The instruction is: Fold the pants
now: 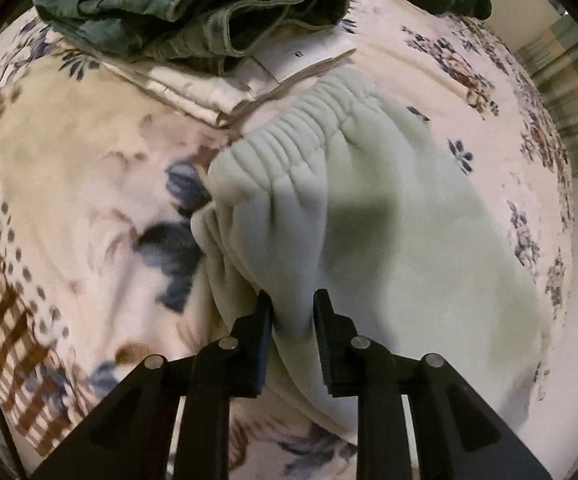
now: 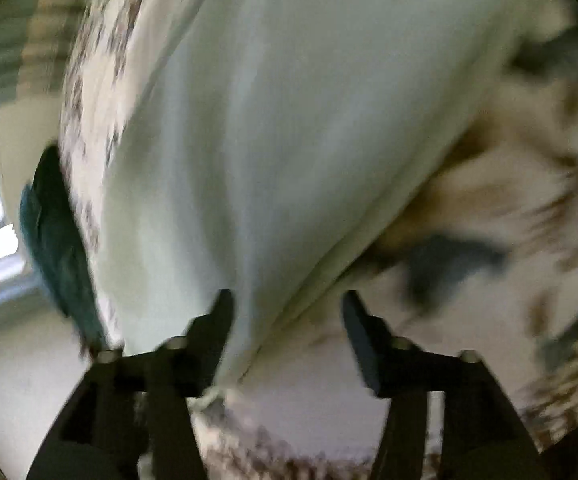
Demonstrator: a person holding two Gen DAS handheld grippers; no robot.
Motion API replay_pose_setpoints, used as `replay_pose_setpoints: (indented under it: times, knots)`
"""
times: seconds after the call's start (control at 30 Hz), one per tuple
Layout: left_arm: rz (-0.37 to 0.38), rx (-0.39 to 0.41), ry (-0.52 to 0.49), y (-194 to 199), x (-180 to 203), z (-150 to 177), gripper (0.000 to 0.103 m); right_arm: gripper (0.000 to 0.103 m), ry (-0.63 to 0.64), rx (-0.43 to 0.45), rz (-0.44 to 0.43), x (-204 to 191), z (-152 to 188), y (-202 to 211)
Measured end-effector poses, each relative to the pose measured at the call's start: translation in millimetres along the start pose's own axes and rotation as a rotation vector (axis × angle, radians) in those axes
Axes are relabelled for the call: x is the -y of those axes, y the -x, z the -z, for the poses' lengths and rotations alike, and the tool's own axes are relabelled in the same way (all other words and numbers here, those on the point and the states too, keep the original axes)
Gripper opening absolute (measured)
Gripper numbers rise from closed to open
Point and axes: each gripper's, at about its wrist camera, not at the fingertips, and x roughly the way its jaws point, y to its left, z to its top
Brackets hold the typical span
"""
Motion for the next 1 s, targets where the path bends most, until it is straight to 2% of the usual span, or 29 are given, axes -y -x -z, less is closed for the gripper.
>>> replay_pose_setpoints:
  times: [0.03, 0.1, 0.2, 0.27, 0.3, 0.37, 0.4, 0.53, 0.6, 0.73, 0.77, 0.83, 0.87, 0.9, 0.93, 1.0]
  knots:
    - [0.003, -0.006, -0.004, 1, 0, 6, 0.019, 0.063, -0.026, 0.016, 0.017, 10, -4, 4]
    - [0.001, -0.017, -0.004, 2, 2, 18, 0.019, 0.063, -0.056, -0.027, 0.068, 24, -11, -3]
    - [-0.007, -0.045, 0.010, -7, 4, 25, 0.019, 0.062, -0.067, -0.041, 0.055, 30, -16, -15]
    - [-0.007, -0.055, 0.020, -12, 2, 27, 0.019, 0.062, -0.038, 0.006, 0.033, 25, -21, -18]
    - [-0.009, -0.054, 0.021, -12, 2, 28, 0.019, 0.057, -0.027, 0.026, 0.024, 22, -25, -19]
    - [-0.014, -0.049, 0.013, -12, 4, 27, 0.019, 0.029, -0.008, 0.053, 0.008, 15, -29, -22]
    - [-0.016, -0.047, 0.007, -11, 6, 25, 0.019, 0.009, 0.009, 0.051, -0.010, 10, -28, -25]
    - [-0.030, -0.042, -0.022, -11, 11, 22, 0.019, 0.007, 0.047, 0.105, -0.010, -6, -24, -3]
    - [-0.037, -0.047, -0.034, -15, 13, 21, 0.019, 0.007, 0.046, 0.120, 0.022, -6, -16, 9]
    - [-0.047, -0.051, -0.035, -16, 12, 21, 0.019, 0.011, 0.043, -0.037, 0.072, 8, -7, -22]
    - [-0.044, -0.053, -0.031, -13, 12, 22, 0.019, 0.015, 0.042, -0.066, 0.068, 8, -9, -26]
    - [-0.036, -0.058, -0.020, -4, 15, 29, 0.019, 0.034, 0.003, -0.087, 0.040, 10, -15, -17]
    - [-0.026, -0.060, -0.019, 3, 17, 35, 0.022, 0.039, -0.018, -0.074, 0.041, 13, -17, -2]
    - [-0.024, -0.058, -0.025, 10, 22, 42, 0.028, 0.050, -0.031, -0.053, 0.051, 12, -17, 7]
    - [-0.033, -0.048, -0.032, 16, 26, 48, 0.030, 0.052, -0.039, -0.024, 0.058, 16, -18, 22]
    - [-0.064, -0.010, -0.047, 26, 39, 60, 0.046, 0.052, -0.020, 0.029, 0.075, 19, -25, 46]
